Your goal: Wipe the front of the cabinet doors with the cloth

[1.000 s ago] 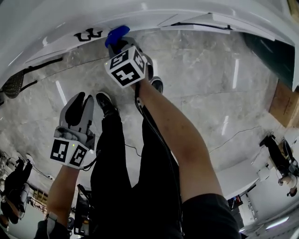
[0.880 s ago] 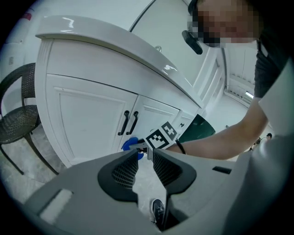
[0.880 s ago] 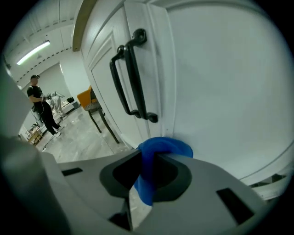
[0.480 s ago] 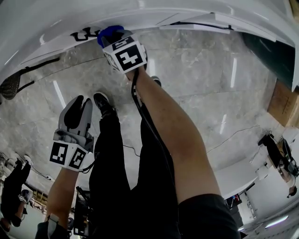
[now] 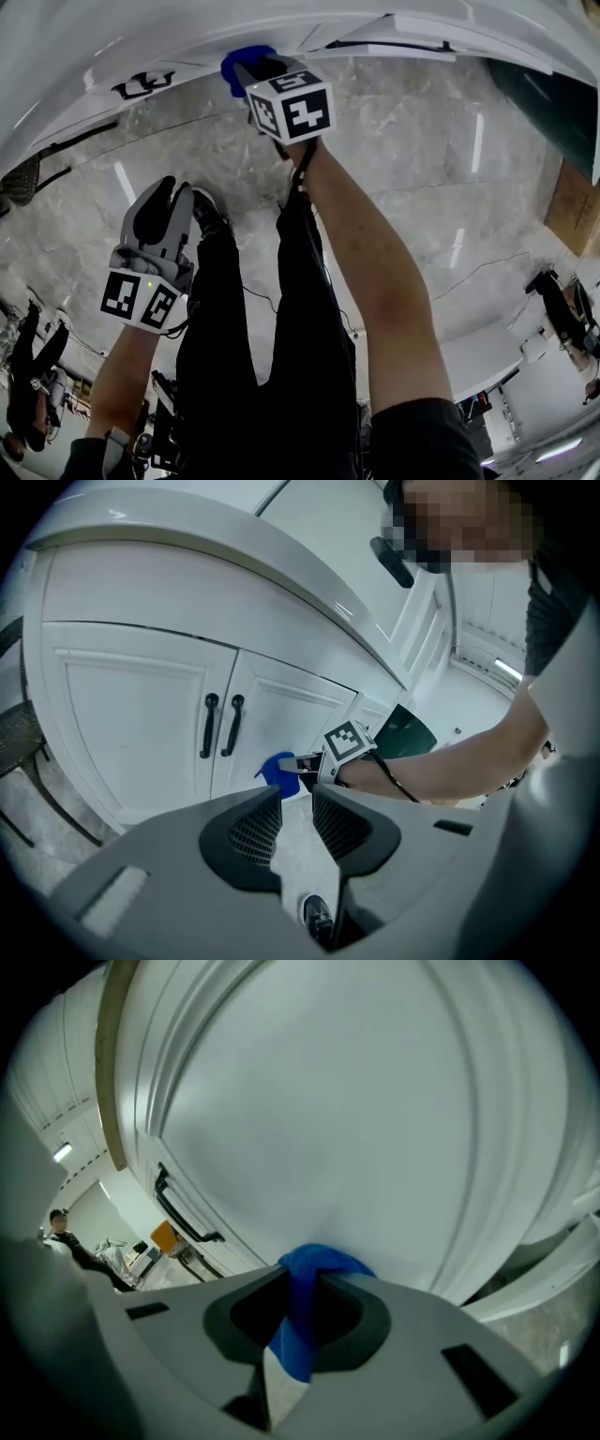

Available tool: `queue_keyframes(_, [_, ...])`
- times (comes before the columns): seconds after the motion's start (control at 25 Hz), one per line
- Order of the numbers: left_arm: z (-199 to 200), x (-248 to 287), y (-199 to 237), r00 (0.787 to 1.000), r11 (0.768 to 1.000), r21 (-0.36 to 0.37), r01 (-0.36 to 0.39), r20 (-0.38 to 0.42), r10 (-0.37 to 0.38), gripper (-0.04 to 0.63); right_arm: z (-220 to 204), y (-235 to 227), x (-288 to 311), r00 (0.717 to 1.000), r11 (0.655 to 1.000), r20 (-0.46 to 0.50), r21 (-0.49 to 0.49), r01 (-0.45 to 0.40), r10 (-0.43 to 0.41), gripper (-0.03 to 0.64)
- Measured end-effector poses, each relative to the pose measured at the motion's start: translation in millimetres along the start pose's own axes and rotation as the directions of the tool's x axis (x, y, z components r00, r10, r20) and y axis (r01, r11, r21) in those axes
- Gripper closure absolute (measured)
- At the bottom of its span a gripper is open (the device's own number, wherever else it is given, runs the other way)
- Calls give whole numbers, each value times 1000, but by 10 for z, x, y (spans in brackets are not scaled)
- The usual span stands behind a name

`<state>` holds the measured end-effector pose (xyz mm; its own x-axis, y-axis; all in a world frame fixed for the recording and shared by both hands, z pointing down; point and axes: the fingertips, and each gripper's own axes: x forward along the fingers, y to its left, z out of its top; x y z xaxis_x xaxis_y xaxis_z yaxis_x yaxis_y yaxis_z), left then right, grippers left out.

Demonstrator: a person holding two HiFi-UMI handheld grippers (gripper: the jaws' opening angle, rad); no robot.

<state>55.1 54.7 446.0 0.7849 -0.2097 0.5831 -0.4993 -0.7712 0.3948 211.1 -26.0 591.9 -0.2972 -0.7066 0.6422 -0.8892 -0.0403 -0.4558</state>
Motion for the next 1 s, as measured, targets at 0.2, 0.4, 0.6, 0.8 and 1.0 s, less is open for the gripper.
queue_keyframes(0.2, [71,215,-198,1000,1000,18,22,-6,-22,491,-44,-550,-318,997,995,11,69,74,-75,560])
queue_keyframes(0.4, [86,339,-338,999,999,26,39,-17,-39,491,-43,-744,-478,995,992,29,77,96,-99,560])
queue_keyframes(0.6, [111,328,-292,999,999,23,38,-11,-37,491,-173,-529,-465,996,995,9,40,87,-87,560])
queue_keyframes(0.8, [91,184,-106,1000,1000,10,26,-6,-26,491,-469,-16,-219,999,997,-36,72,11,-8,560])
queue_keyframes(1.0, [29,-25,84,999,999,12,36,-9,-35,491,-640,381,236,998,985,-40,166,-35,42,560])
